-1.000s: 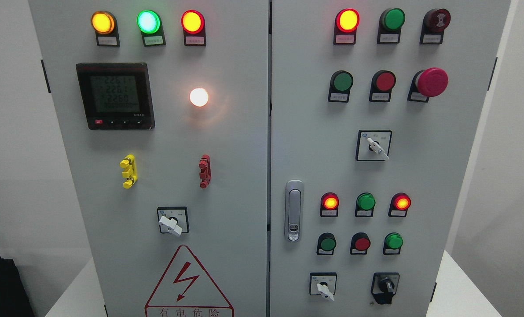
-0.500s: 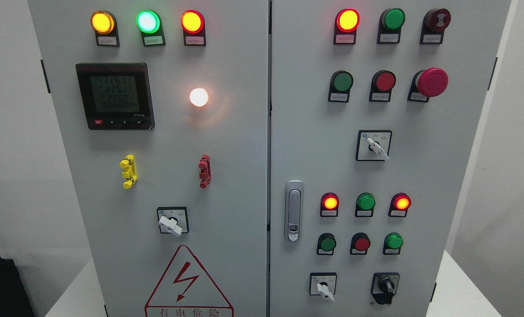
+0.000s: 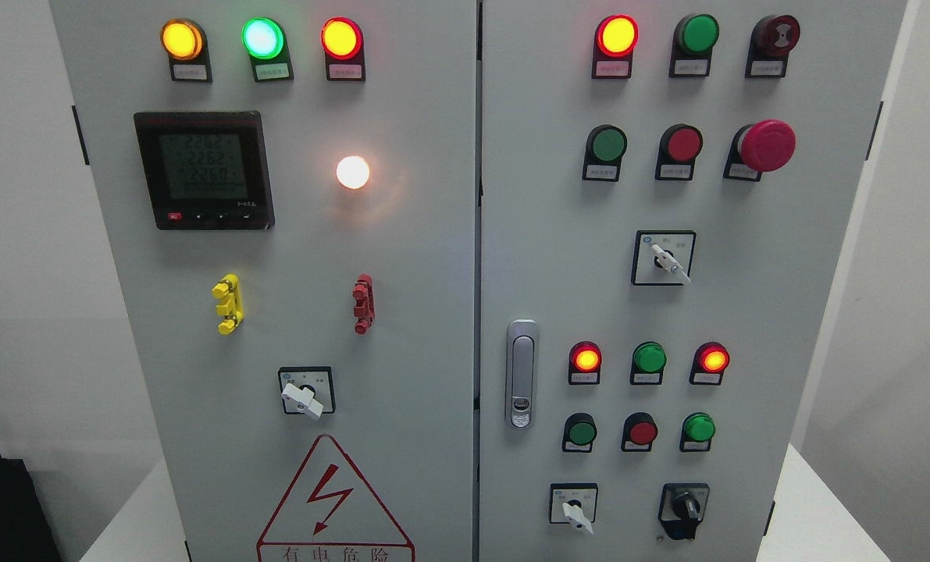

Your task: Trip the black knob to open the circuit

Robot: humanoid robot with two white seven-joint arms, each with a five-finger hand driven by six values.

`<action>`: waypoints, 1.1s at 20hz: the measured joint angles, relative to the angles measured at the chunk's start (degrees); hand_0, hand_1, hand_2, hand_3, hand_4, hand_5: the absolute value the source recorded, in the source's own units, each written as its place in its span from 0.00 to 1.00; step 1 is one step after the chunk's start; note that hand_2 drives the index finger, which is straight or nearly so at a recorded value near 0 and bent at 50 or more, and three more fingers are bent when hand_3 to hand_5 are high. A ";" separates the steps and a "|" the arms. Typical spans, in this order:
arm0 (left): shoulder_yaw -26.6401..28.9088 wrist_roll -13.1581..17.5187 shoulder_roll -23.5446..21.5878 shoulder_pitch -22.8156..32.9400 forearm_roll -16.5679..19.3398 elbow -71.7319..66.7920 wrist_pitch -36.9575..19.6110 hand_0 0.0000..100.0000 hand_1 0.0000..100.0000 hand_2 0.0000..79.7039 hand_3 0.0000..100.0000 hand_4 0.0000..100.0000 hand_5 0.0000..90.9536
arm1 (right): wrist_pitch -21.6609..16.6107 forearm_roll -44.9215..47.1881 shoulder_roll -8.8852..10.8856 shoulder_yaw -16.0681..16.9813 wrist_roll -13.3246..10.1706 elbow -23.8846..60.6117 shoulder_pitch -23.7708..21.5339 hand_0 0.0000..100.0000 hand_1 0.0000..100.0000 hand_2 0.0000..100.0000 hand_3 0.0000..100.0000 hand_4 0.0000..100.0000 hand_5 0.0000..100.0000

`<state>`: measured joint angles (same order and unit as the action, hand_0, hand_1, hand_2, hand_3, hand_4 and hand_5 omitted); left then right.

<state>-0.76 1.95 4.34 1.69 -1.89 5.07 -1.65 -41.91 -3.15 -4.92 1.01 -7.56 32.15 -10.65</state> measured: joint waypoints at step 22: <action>0.00 0.00 0.00 0.00 0.00 0.00 0.00 0.12 0.39 0.00 0.00 0.00 0.00 | -2.10 0.01 -0.13 -0.89 -0.22 39.53 -9.22 0.72 0.71 0.00 1.00 0.97 0.88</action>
<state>-0.76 1.95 4.34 1.70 -1.89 5.07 -1.65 -44.02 -3.14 -5.06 0.12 -7.78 71.67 -19.86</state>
